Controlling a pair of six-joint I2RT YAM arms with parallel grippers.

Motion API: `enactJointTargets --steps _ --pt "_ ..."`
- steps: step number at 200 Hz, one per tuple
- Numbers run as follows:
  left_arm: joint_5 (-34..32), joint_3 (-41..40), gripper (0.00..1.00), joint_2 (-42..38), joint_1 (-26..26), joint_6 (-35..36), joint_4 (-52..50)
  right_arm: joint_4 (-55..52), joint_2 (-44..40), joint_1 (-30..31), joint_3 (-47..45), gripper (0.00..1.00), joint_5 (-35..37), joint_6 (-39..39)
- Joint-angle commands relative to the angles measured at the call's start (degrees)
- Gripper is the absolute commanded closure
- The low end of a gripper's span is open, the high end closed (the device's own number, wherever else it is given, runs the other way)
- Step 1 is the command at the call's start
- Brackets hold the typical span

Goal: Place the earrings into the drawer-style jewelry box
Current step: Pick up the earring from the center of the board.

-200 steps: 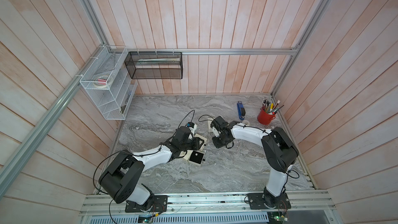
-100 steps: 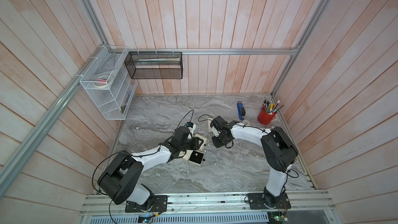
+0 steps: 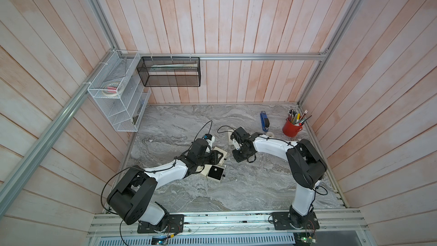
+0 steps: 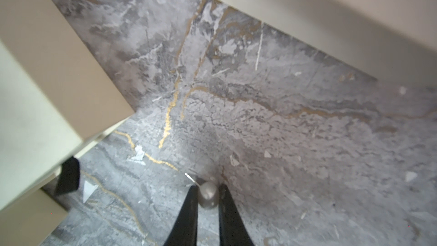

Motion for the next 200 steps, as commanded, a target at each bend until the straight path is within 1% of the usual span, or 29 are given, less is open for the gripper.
enactJointTargets --steps 1,45,72,86,106,145,178,200 --pt "-0.25 -0.53 0.61 -1.26 0.72 0.83 -0.23 0.11 2.0 0.44 -1.97 0.85 -1.41 -0.54" --pt "-0.51 -2.48 0.61 -5.07 3.53 0.02 -0.5 3.61 -2.41 0.46 -4.39 0.89 -0.64 -2.65" --pt "-1.2 -3.62 0.61 -7.45 5.17 -0.14 -2.01 6.35 -5.78 0.71 -6.56 0.9 -0.52 -6.83" --pt "-1.22 -4.12 0.61 -8.28 5.75 -0.33 -2.72 7.97 -7.67 1.46 -8.04 0.9 -0.27 -9.87" --pt "-1.39 -4.7 0.6 -9.17 6.27 -0.75 -3.84 9.64 -9.72 3.08 -9.5 0.91 1.98 -13.36" --pt "-1.86 -7.68 0.59 -12.95 7.42 -2.69 -5.48 15.32 -14.68 5.9 -13.28 0.91 6.23 -16.69" --pt "-1.63 -9.48 0.59 -14.7 8.54 -4.03 -7.17 16.38 -16.8 6.32 -14.12 0.89 4.14 -18.55" --pt "-0.98 -11.0 0.59 -17.37 8.8 -5.65 -8.79 18.88 -19.28 7.84 -16.26 0.89 5.99 -21.58"
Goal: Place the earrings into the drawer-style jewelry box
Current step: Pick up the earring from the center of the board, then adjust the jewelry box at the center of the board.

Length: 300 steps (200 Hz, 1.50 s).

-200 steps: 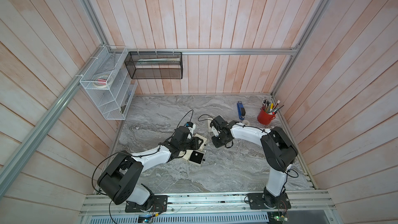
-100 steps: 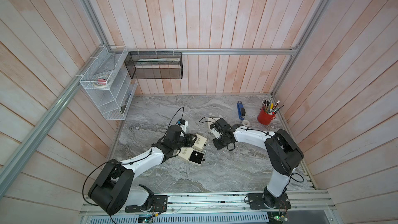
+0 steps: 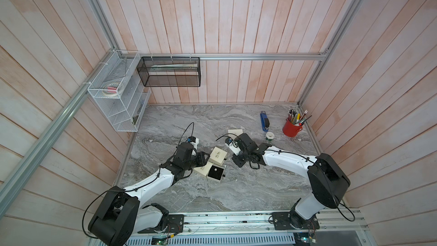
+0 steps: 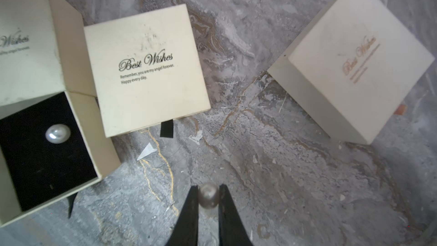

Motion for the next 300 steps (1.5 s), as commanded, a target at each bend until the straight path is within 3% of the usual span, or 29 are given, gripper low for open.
enactJointTargets --steps 1,23,94,134,191,257,300 --pt "0.08 -1.79 0.59 -3.05 0.46 -2.18 -2.68 3.4 -2.99 1.74 -2.65 0.89 2.04 -4.3" --pt "-0.92 -3.38 0.57 -7.29 0.81 -3.98 -5.63 7.65 -5.1 3.34 -5.0 1.0 4.56 -6.64" --pt "-0.18 -6.82 0.55 -13.79 1.45 -9.96 -13.66 16.72 -5.13 13.89 -6.62 1.0 14.71 -20.04" --pt "1.35 -8.74 0.48 -13.39 1.69 -12.53 -11.36 27.86 -6.6 17.97 -12.88 1.0 18.11 -31.34" --pt "4.31 -10.99 0.33 -12.99 2.39 -15.46 -7.78 33.32 -6.8 18.41 -16.7 1.0 18.66 -43.5" --pt "7.38 -10.22 0.39 -6.48 2.45 -15.25 -0.99 32.3 -6.98 18.35 -16.65 1.0 15.7 -49.72" --pt "8.34 -7.74 0.41 -1.84 2.79 -13.79 1.72 32.38 -7.71 18.04 -17.0 1.0 15.26 -49.46"
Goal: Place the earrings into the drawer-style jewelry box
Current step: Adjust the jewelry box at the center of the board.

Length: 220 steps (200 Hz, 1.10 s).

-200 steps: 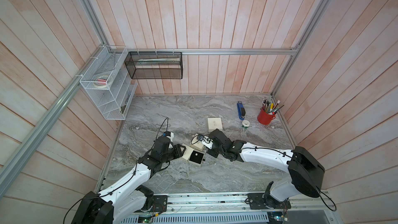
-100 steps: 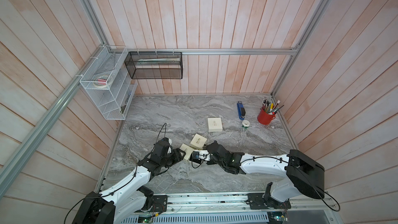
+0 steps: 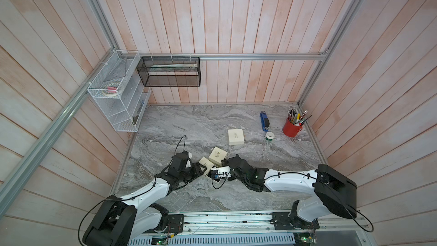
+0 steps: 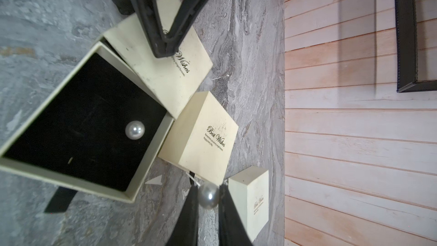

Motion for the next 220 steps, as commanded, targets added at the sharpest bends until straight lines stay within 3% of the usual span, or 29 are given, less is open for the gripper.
enactJointTargets --steps 1,171,220 --pt "1.31 2.38 0.41 1.92 0.48 1.42 3.39 0.5 -1.82 -0.16 -0.72 1.0 -1.43 -0.54" --pt "8.65 14.59 0.43 22.67 0.63 5.9 14.67 1.25 -6.1 -2.83 -5.05 1.0 -1.94 1.89" --pt "8.68 15.85 0.43 22.89 1.12 7.18 13.9 0.56 -4.42 -2.98 -4.05 1.0 -2.7 -3.33"
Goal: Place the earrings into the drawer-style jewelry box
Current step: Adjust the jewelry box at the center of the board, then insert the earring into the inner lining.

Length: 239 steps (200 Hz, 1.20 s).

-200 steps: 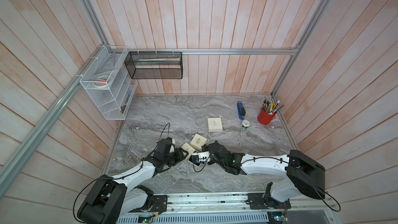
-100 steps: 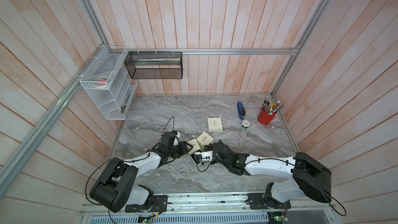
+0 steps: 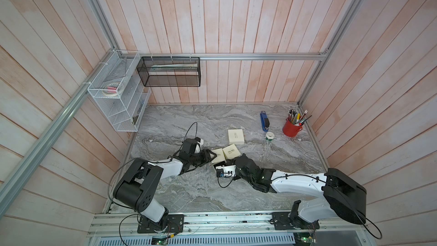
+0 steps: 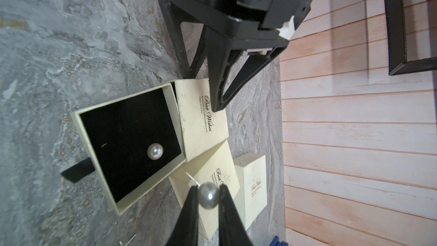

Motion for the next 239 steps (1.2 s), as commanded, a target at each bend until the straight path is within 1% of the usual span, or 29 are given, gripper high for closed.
enactJointTargets --steps 1,41,76,109,149,208,239 --pt "0.71 0.38 0.43 -1.38 0.64 1.77 0.5 -0.03 0.8 -0.31 0.18 1.0 -1.24 -2.84" --pt "0.86 -5.55 0.43 -7.27 1.44 0.34 -0.17 -2.06 3.05 -0.31 1.96 1.0 -3.89 -6.59" --pt "4.11 -9.65 0.49 -8.89 1.44 -1.34 2.22 -3.75 5.11 -0.33 4.06 1.0 -5.4 -8.13" --pt "5.72 -10.48 0.51 -8.07 1.03 -1.92 4.19 -6.02 6.9 -0.31 6.67 1.0 -5.4 -8.8" --pt "8.07 -9.91 0.59 -5.52 0.96 -2.71 7.63 -8.69 9.59 0.3 9.54 1.0 -3.46 -9.09" --pt "8.99 -8.95 0.65 -3.13 0.92 -2.42 8.97 -9.73 13.36 0.83 12.09 1.0 -1.92 -9.94" --pt "9.34 -8.81 0.66 -2.05 0.92 -2.5 9.66 -9.56 14.34 0.9 12.57 1.0 -1.91 -10.14"
